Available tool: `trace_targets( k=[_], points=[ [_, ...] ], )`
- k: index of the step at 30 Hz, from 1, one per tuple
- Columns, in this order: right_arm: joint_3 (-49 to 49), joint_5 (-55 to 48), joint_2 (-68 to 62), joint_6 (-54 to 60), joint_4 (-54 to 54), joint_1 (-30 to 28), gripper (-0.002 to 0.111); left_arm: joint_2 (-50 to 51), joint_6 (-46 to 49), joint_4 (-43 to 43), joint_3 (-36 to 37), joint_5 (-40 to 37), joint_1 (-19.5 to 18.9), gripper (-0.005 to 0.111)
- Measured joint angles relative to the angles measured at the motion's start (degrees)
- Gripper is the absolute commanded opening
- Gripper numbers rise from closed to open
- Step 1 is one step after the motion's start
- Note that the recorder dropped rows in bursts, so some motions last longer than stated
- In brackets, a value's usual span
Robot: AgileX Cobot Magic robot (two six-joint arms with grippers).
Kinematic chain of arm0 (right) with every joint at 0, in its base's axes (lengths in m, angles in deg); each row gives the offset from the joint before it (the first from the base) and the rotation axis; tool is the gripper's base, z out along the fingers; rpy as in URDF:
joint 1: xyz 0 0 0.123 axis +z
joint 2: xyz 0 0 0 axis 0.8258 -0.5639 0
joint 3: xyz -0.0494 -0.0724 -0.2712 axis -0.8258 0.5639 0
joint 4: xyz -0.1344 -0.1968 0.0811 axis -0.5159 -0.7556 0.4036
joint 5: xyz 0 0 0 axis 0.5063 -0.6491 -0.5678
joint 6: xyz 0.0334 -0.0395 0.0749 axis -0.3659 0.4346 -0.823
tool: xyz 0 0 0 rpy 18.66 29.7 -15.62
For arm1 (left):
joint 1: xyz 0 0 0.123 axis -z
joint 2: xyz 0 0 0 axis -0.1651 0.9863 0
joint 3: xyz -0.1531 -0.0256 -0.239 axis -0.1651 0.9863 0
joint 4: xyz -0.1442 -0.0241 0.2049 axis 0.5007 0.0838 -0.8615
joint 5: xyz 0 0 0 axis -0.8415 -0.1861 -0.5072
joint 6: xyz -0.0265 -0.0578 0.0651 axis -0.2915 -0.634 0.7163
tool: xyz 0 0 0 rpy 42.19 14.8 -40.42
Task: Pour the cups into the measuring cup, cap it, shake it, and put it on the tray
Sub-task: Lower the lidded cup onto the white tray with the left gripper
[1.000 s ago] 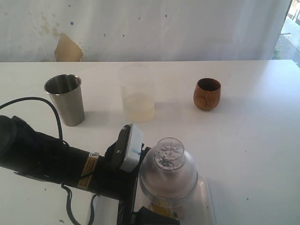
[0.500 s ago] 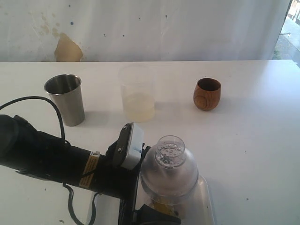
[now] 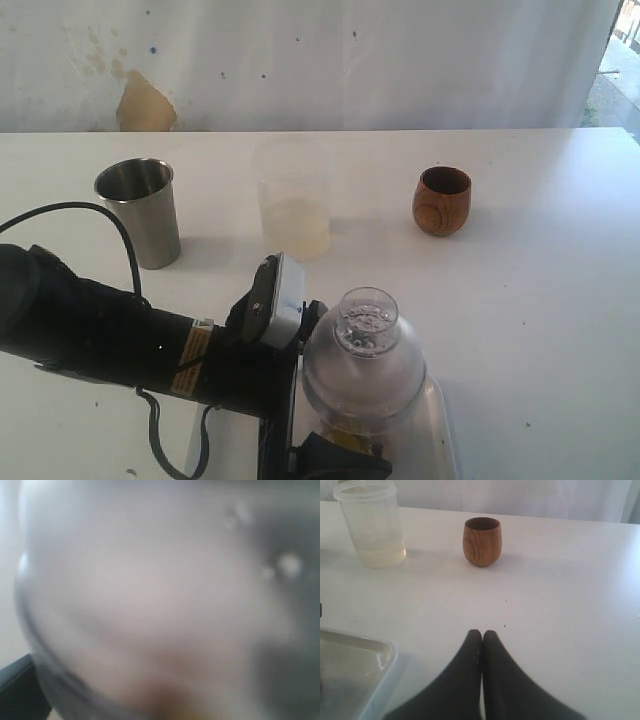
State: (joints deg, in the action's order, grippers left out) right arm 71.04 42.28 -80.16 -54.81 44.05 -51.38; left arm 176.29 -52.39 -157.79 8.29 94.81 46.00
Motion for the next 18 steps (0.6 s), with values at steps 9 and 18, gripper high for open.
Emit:
trace_targets(
  k=[9, 18],
  points=[
    [0.00, 0.00, 0.00, 0.00, 0.00, 0.00, 0.000, 0.00, -0.21, 0.13, 0.00, 0.00, 0.00, 0.105],
    [0.00, 0.00, 0.00, 0.00, 0.00, 0.00, 0.000, 0.00, -0.97, -0.45, 0.00, 0.10, 0.00, 0.105]
  ],
)
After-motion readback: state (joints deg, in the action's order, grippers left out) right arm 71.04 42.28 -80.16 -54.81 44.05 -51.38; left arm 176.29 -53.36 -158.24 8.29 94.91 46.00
